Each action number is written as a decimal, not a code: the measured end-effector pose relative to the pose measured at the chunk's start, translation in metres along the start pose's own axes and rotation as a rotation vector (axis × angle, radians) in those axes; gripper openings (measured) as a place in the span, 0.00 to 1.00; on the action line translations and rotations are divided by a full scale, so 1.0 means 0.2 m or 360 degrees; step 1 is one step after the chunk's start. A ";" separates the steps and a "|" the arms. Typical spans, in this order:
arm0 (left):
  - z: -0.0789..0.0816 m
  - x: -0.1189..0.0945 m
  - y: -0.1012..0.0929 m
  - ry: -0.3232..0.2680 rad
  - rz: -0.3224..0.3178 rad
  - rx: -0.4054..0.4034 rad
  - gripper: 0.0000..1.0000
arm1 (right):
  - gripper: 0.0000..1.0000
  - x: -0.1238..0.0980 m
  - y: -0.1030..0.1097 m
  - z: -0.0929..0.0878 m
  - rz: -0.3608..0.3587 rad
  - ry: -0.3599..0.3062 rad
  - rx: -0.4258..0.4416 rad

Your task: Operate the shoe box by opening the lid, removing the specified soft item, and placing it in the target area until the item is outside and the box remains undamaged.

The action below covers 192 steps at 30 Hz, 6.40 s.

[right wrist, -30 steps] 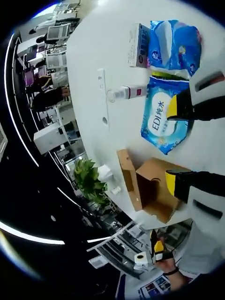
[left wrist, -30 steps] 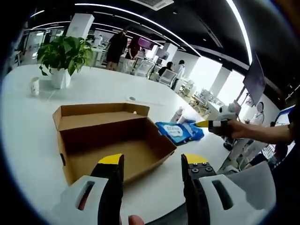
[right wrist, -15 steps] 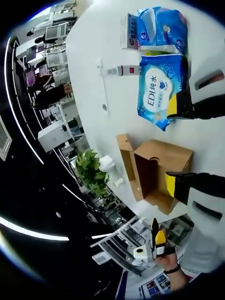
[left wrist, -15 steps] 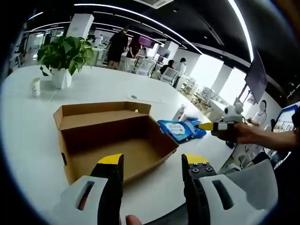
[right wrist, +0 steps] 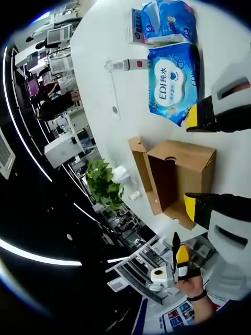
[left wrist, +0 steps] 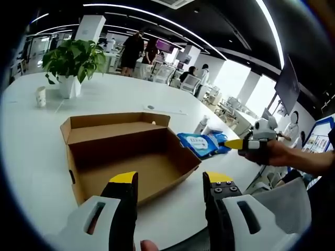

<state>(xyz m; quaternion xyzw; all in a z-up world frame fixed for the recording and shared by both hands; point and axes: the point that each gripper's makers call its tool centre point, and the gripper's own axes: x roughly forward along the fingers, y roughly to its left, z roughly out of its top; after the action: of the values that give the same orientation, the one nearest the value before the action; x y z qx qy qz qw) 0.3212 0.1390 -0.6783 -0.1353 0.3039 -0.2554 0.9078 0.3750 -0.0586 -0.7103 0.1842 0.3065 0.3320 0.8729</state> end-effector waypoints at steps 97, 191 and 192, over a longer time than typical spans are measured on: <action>-0.14 -0.07 0.65 0.0170 0.0754 -0.0243 0.46 | 0.47 0.04 0.11 -0.33 -0.0036 0.0164 -0.0110; -0.38 0.02 0.89 0.0314 0.1006 -0.0543 0.08 | 0.42 0.65 0.04 0.26 -0.0183 0.0219 -0.0126; -0.38 0.02 0.89 0.0315 0.1007 -0.0543 0.08 | 0.42 0.66 0.04 0.27 -0.0184 0.0220 -0.0118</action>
<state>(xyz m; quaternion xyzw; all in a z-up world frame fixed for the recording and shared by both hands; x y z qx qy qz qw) 0.3444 0.2772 -0.8112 -0.1587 0.4553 0.0802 0.8724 0.4849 0.0317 -0.7204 0.1106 0.3636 0.3040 0.8736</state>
